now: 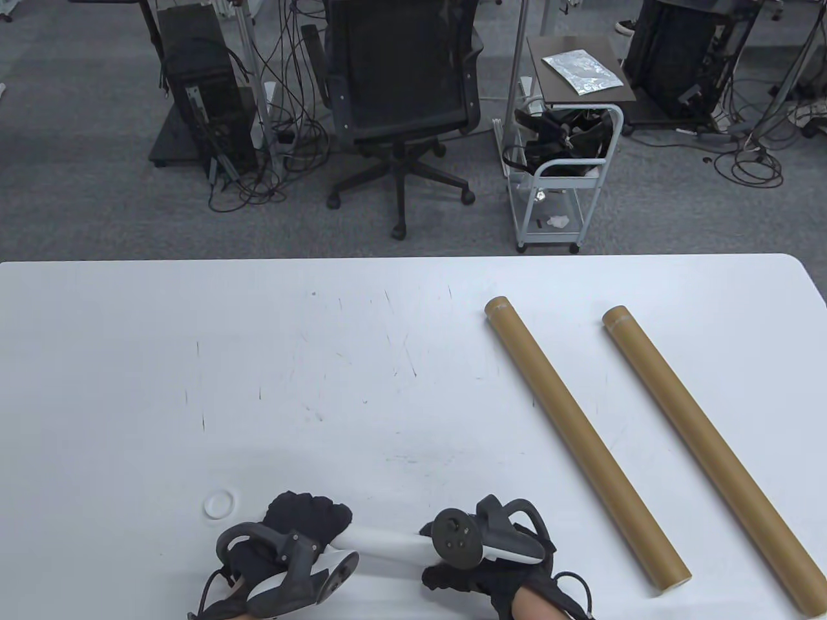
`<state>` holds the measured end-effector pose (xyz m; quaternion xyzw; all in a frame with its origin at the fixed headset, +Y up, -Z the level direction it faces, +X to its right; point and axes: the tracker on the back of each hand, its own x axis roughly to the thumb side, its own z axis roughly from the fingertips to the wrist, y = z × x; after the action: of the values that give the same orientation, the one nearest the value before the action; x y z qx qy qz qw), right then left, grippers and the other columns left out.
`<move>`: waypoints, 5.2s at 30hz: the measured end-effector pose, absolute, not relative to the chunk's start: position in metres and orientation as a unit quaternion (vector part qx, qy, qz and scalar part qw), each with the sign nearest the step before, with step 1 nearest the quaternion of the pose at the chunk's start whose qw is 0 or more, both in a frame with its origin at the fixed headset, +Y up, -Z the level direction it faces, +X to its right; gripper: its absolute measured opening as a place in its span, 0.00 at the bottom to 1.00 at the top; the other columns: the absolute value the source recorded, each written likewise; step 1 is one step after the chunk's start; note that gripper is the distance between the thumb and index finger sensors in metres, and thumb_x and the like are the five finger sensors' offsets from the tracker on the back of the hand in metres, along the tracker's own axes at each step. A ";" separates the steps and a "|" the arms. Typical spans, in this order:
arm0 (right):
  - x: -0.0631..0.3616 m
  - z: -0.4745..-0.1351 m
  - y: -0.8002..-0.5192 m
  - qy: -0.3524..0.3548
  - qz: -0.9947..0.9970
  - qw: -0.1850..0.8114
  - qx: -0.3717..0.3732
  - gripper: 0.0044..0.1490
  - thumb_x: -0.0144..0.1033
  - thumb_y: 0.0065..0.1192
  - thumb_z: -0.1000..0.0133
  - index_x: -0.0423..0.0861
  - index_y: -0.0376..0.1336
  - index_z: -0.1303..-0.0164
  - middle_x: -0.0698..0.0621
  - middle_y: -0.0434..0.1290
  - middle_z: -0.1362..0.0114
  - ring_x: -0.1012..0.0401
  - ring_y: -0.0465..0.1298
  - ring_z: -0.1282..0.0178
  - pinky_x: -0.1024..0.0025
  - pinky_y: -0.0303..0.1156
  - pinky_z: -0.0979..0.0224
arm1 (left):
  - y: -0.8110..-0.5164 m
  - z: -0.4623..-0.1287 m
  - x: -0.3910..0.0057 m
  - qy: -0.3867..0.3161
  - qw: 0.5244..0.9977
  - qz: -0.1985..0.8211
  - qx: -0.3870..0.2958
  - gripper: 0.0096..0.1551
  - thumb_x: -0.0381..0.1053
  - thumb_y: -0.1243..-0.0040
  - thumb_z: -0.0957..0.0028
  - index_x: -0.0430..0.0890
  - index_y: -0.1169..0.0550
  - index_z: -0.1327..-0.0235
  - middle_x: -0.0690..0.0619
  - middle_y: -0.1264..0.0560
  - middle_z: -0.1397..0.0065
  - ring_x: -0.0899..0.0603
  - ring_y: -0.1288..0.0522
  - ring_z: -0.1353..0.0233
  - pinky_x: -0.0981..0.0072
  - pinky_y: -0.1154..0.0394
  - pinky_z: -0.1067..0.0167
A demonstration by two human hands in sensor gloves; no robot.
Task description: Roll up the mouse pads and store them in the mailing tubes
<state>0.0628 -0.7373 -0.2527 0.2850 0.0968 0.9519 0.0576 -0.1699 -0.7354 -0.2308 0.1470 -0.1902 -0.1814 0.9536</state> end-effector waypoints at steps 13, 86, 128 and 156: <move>0.250 -0.305 -0.670 -0.018 0.971 -0.236 -0.045 0.55 0.66 0.50 0.52 0.48 0.51 0.17 0.44 0.62 0.19 0.45 0.67 0.26 0.44 0.64 0.24 | -0.735 -0.243 -0.187 -0.171 0.969 -0.124 0.126 0.24 0.67 0.35 0.62 0.64 0.25 0.52 0.66 0.19 0.52 0.58 0.18 0.50 0.64 0.20 0.38; 0.200 -0.240 -0.678 -0.247 0.952 -0.180 0.011 0.50 0.59 0.67 0.57 0.59 0.51 0.26 0.58 0.67 0.27 0.57 0.72 0.31 0.50 0.65 0.23 | -0.745 -0.273 -0.312 0.094 0.994 0.009 0.049 0.25 0.68 0.34 0.63 0.65 0.25 0.51 0.66 0.19 0.50 0.58 0.18 0.48 0.64 0.21 0.36; 0.169 -0.219 -0.677 -0.300 0.932 -0.139 0.149 0.48 0.71 0.62 0.62 0.58 0.61 0.33 0.58 0.73 0.37 0.59 0.74 0.39 0.60 0.71 0.29 | -0.717 -0.260 -0.298 0.056 0.969 0.195 0.139 0.74 0.89 0.59 0.86 0.58 0.66 0.29 0.37 0.61 0.18 0.35 0.40 0.17 0.61 0.26 0.24; 0.178 -0.225 -0.678 -0.296 0.937 -0.149 0.106 0.48 0.71 0.61 0.62 0.58 0.59 0.33 0.59 0.72 0.36 0.59 0.74 0.39 0.60 0.71 0.29 | -0.741 -0.267 -0.281 -0.035 0.996 0.084 0.010 0.58 0.81 0.51 0.68 0.57 0.44 0.22 0.49 0.58 0.14 0.36 0.53 0.12 0.36 0.46 0.19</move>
<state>0.1784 -0.6775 -0.2248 0.1065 -0.2963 0.9374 -0.1490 -0.2815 -0.7412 -0.2666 0.0104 -0.0354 0.0836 0.9958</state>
